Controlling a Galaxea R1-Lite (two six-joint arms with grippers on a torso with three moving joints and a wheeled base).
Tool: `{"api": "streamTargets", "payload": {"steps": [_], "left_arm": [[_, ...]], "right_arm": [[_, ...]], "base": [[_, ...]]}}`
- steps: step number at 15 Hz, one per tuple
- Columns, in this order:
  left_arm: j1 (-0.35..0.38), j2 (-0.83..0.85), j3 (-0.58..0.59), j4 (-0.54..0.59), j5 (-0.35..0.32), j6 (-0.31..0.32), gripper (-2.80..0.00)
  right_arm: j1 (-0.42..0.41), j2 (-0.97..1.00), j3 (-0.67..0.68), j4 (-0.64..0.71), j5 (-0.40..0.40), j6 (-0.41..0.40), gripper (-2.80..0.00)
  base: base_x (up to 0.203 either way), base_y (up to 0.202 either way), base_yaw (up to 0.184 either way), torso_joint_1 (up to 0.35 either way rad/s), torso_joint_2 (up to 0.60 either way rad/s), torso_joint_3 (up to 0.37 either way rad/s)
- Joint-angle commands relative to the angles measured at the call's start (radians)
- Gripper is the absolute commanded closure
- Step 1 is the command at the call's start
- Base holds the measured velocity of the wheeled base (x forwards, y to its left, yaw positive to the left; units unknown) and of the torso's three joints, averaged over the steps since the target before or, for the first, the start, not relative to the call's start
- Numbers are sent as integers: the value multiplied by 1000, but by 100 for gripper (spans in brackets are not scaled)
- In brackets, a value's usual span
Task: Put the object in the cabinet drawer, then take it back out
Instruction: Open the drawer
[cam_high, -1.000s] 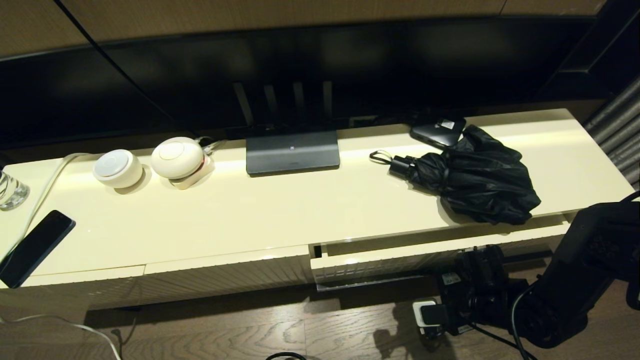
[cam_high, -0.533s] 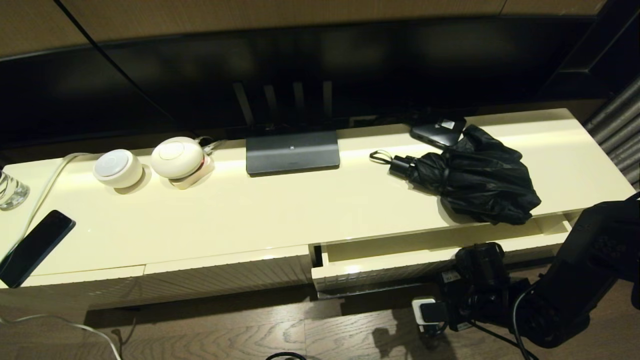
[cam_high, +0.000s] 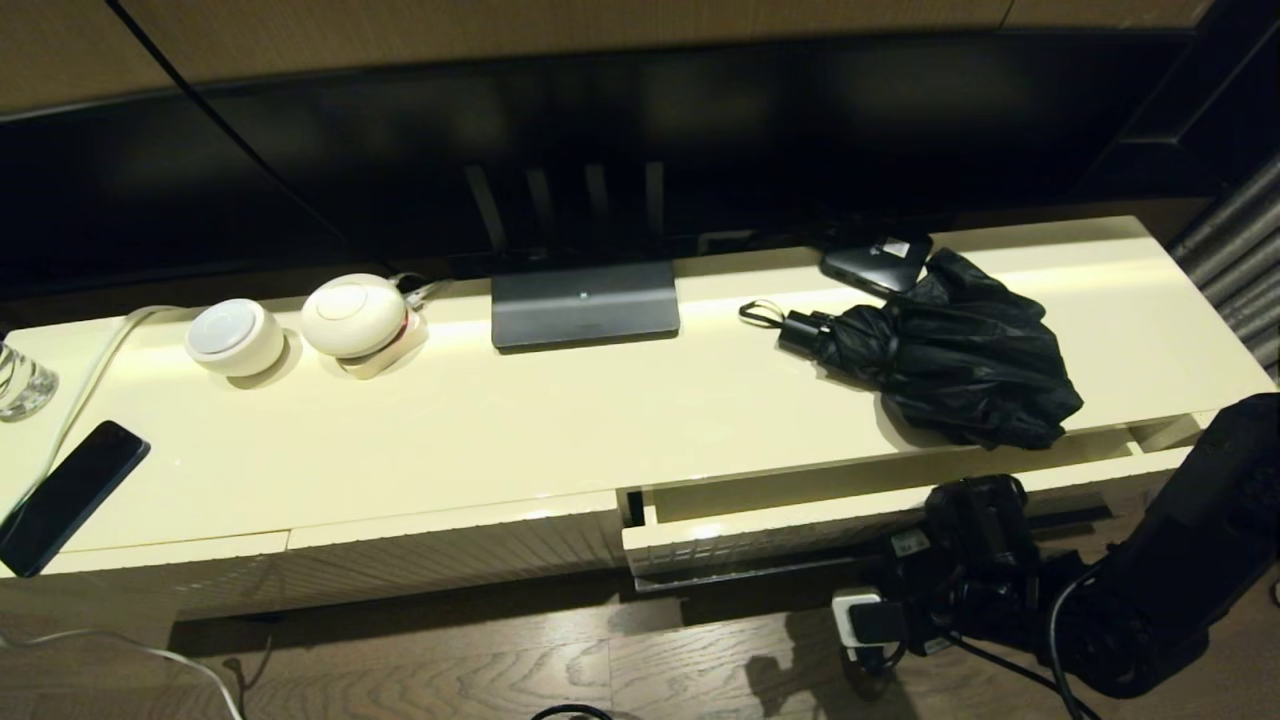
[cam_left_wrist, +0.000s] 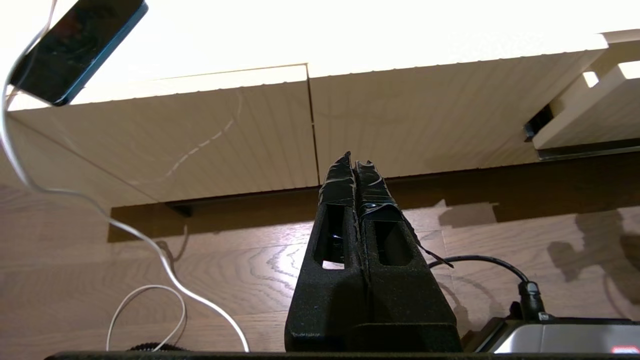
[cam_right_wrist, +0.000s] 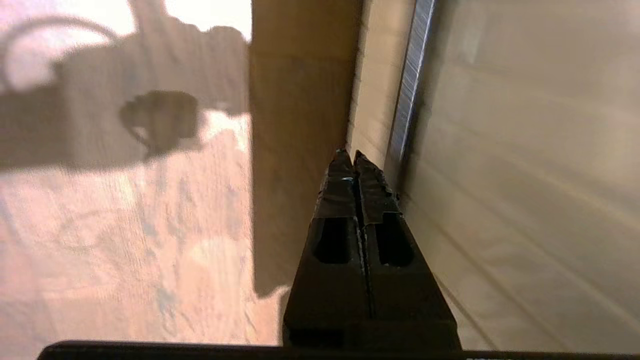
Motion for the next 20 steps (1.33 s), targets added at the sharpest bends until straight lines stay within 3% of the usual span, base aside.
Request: {"api": "streamTargets", "payload": {"steps": [1,5,13,17,20], "left_arm": [[0,1,3,0,1,0,0],[0,1,3,0,1,0,0],[0,1,3,0,1,0,0],[0,1,3,0,1,0,0],[0,1,3,0,1,0,0]], "right_arm": [[0,-11,2,-7,-1,-7,0],[0,-30,7,-6,1,-7,0],[23,-301,152,68,-2,2,0],[27,-652,186,384,-3,68,0],[28,-857,46,845,0,258,0]], "base": [[0,0,0,0,0,0],[0,0,0,0,0,0],[0,0,0,0,0,0],[0,0,0,0,0,0],[0,0,0,0,0,0]]}}
